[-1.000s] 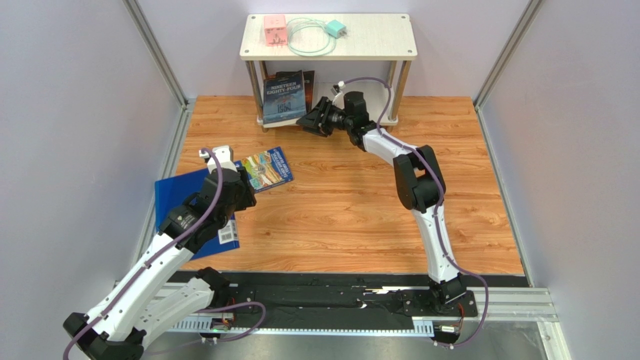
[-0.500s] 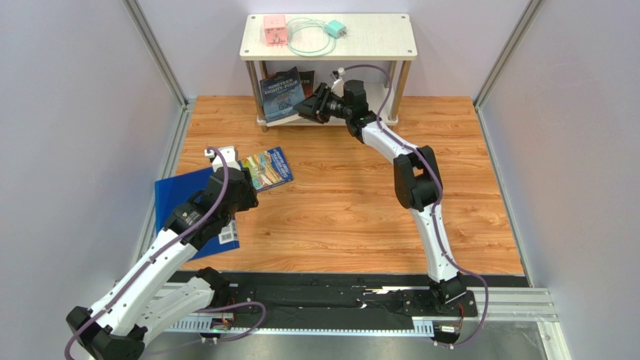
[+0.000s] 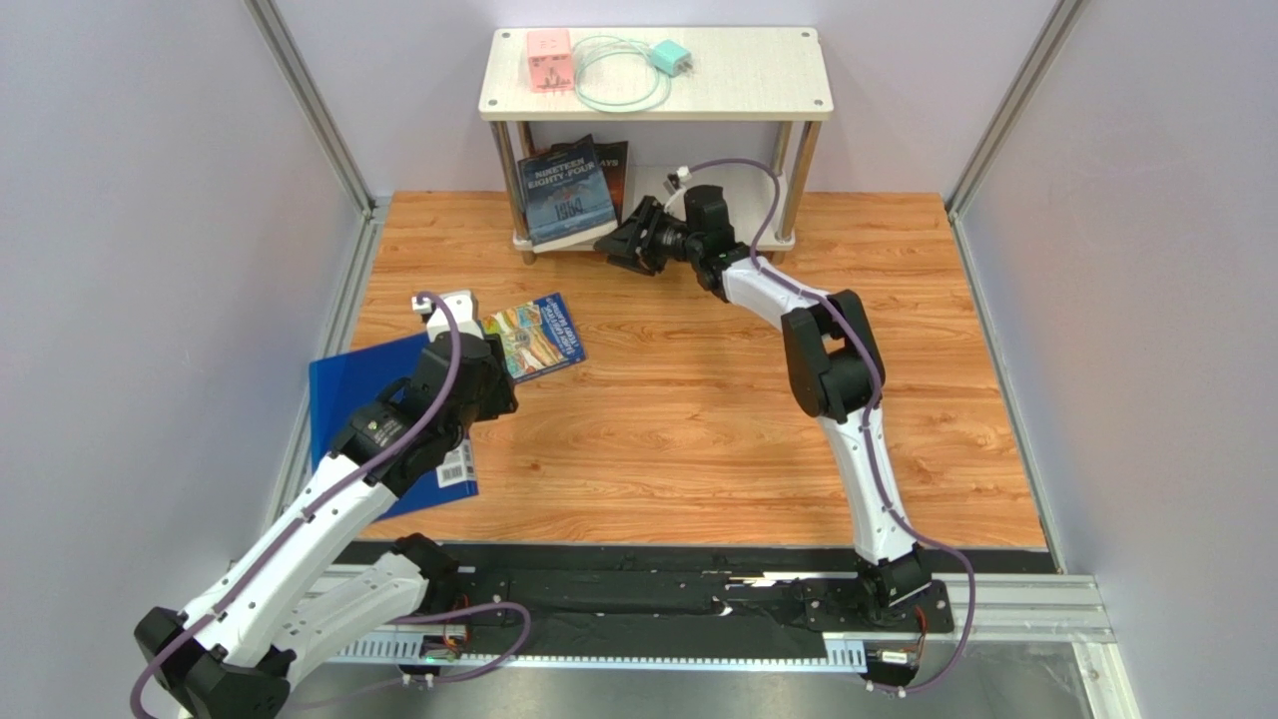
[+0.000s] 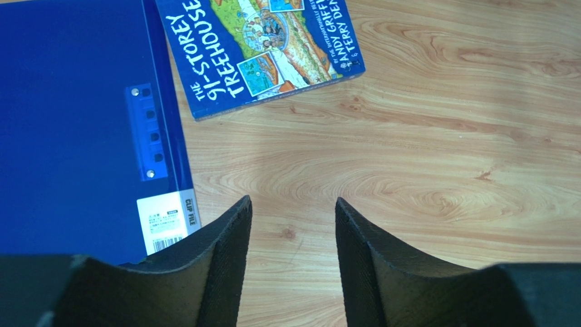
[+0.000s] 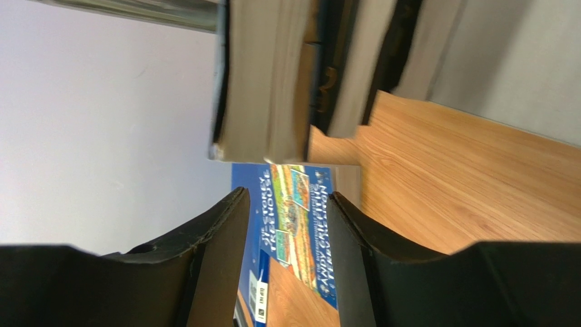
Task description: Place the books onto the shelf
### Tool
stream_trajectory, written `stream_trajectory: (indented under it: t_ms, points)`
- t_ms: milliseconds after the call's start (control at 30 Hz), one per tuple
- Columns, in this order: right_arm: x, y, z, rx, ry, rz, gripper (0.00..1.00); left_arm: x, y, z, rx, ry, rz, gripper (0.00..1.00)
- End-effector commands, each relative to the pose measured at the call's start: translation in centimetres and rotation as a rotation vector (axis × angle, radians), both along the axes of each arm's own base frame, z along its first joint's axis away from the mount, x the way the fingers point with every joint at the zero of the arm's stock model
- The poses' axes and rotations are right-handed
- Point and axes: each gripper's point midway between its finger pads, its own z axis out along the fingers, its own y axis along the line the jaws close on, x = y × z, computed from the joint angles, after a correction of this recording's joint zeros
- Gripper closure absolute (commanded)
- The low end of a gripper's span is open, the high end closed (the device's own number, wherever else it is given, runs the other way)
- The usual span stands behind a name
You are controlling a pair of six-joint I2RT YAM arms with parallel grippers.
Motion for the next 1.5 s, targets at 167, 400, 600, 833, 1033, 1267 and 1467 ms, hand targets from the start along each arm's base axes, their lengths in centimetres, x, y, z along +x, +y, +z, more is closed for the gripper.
stream_trajectory:
  t_ms: [167, 400, 600, 833, 1033, 1267, 1467]
  points:
    - [1.0, -2.3, 7.0, -0.024, -0.171, -0.083, 0.49, 3.1, -1.6, 0.6, 0.015, -0.027, -0.031, 0.59]
    - [1.1, -3.9, 8.2, -0.082, -0.215, -0.126, 0.49, 10.4, -2.5, 0.9, -0.01, 0.038, -0.027, 1.0]
    - [2.9, -4.9, 8.7, -0.145, -0.263, -0.183, 0.46, 17.3, -3.6, -1.2, -0.121, 0.07, -0.032, 1.0]
    - [4.8, -4.5, 8.6, -0.147, -0.285, -0.198, 0.46, 23.3, -3.6, -3.5, -0.177, 0.084, 0.01, 1.0]
    - [5.8, -4.5, 8.4, -0.146, -0.301, -0.227, 0.46, 25.9, -2.7, -4.4, -0.262, 0.066, 0.06, 1.0]
    - [6.7, -3.6, 8.4, -0.108, -0.303, -0.232, 0.47, 27.4, -0.6, -4.2, -0.267, 0.038, 0.162, 1.0]
    - [7.0, -2.3, 7.2, -0.096, -0.286, -0.215, 0.47, 28.8, -0.8, -5.2, -0.318, 0.023, 0.195, 1.0]
